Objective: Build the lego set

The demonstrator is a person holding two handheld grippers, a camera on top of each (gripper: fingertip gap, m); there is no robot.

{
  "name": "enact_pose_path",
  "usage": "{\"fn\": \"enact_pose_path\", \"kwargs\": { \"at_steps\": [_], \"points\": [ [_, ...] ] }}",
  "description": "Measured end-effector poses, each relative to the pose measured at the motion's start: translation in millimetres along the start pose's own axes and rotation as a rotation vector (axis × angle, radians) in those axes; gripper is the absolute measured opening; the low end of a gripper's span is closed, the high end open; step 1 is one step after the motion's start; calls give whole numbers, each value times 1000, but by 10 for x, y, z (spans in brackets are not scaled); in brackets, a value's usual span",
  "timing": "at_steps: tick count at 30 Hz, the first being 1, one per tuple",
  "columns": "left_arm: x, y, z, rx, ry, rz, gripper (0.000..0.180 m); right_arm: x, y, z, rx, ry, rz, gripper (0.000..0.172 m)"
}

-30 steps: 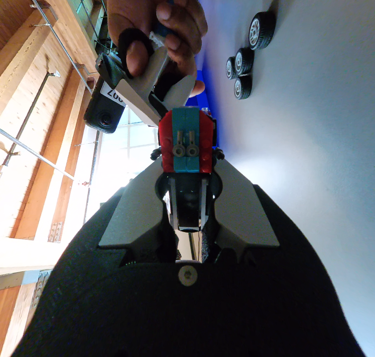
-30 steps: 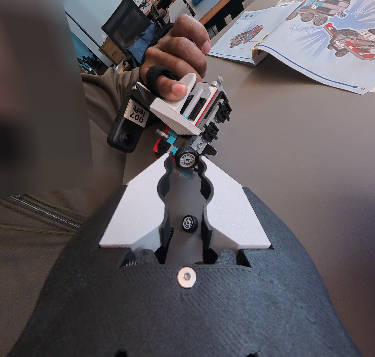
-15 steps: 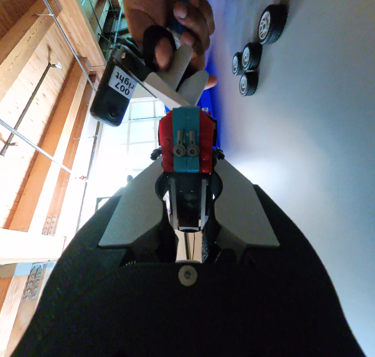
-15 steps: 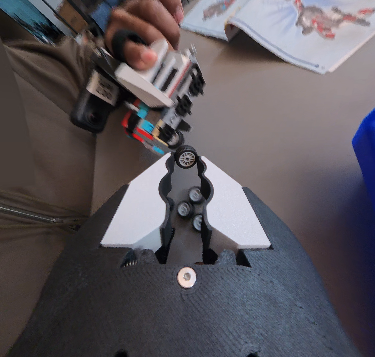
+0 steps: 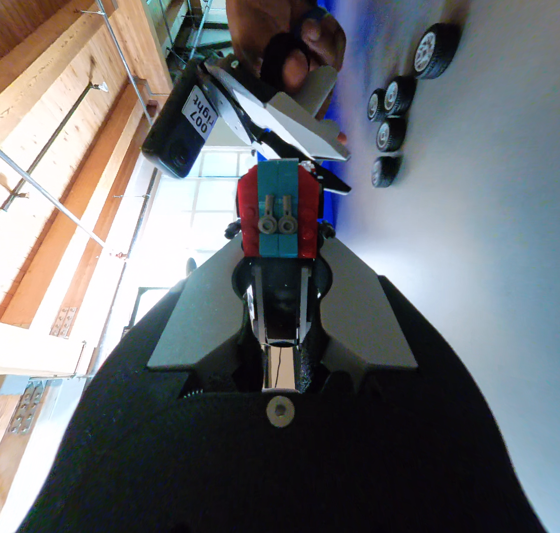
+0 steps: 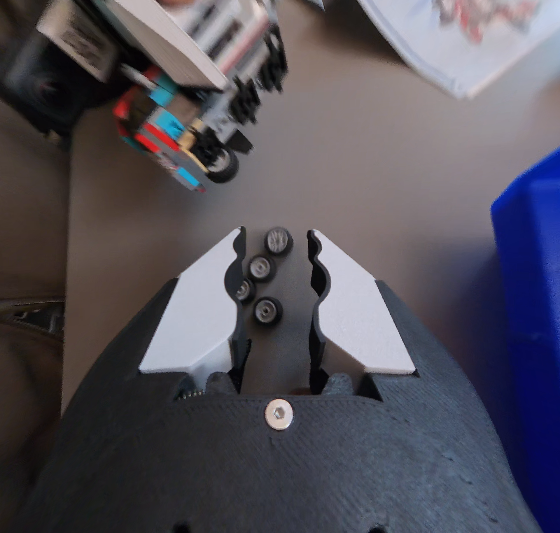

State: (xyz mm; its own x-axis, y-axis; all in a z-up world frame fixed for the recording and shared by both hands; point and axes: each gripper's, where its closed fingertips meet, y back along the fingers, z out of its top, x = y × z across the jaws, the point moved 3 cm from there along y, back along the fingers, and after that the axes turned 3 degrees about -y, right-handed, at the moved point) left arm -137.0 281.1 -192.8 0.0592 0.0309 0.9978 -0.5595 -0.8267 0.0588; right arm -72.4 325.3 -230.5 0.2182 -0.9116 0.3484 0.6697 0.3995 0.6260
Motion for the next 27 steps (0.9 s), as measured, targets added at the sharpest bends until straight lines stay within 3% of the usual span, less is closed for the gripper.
{"fn": "enact_pose_path", "kwargs": {
  "at_steps": [6, 10, 14, 18, 22, 27],
  "points": [
    [120, 41, 22, -5, -24, 81, 36, 378, 244, 359, -272, -17, 297, 44],
    [175, 57, 46, -5, -63, 121, 36, 492, 246, 444, -329, -195, 470, 54],
    [216, 62, 71, 2, -110, 154, 36, 558, 119, 453, -313, -339, 539, 62],
    [213, 59, 74, 2, -116, 156, 36, 574, 13, 428, -292, -375, 518, 58],
    [233, 68, 36, -2, -47, 157, 36, 557, 33, 463, -329, -262, 448, 57],
    [151, 22, -47, -38, 262, 38, 36, 432, 216, 595, -475, 45, 211, 59]
  ]
}}
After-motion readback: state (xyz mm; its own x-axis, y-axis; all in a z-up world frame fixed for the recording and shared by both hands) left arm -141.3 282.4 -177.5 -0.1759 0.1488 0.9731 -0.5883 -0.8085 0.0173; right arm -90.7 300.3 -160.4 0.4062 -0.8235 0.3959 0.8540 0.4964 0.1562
